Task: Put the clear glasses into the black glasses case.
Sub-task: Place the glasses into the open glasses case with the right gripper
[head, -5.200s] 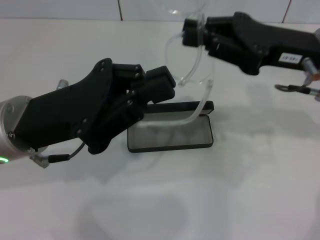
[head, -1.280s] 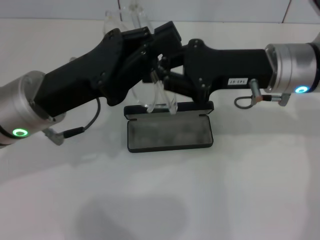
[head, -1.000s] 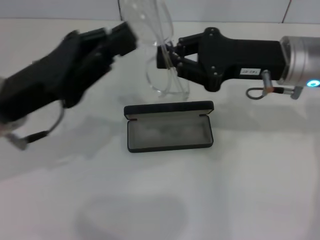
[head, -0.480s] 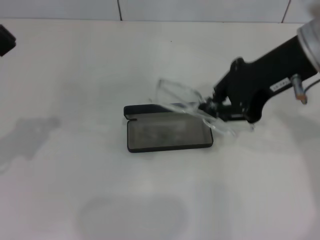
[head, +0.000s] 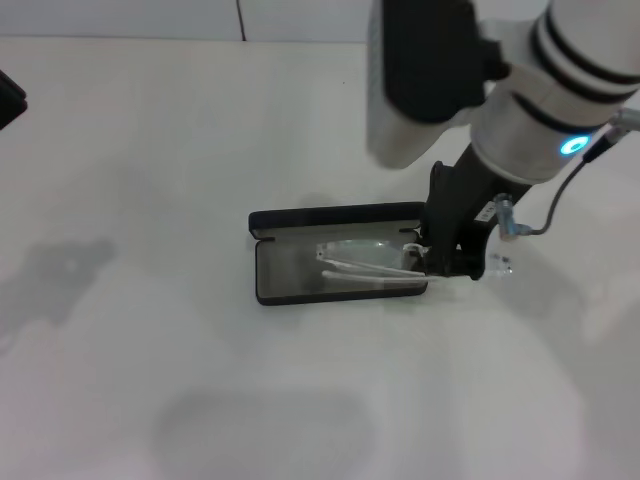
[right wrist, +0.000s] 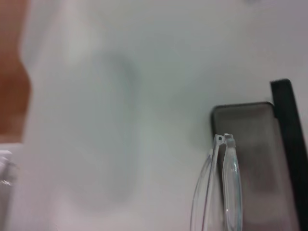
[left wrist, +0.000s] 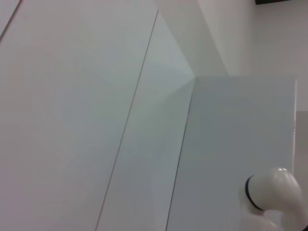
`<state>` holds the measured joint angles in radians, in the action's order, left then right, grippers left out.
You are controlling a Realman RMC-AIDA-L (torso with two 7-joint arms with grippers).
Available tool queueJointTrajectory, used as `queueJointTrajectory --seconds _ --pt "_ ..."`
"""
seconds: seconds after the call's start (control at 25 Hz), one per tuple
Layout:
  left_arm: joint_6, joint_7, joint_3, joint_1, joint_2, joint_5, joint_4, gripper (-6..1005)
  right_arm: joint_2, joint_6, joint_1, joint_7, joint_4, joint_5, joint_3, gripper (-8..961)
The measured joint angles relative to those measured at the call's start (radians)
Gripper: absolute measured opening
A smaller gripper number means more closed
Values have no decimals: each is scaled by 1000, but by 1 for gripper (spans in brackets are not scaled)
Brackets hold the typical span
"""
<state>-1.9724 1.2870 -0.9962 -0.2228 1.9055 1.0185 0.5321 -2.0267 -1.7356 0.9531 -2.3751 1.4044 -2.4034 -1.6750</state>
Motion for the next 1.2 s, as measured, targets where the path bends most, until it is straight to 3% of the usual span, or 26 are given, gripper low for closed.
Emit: queueJointTrajectory --seconds 0.6,1.2 --pt "9 -2 51 -6 14 2 -20 79 -1 301 12 -48 -64 -100 -300 131" --pt "9 23 51 -14 22 9 -21 79 -1 534 -45 -53 -143 -127 -384 131"
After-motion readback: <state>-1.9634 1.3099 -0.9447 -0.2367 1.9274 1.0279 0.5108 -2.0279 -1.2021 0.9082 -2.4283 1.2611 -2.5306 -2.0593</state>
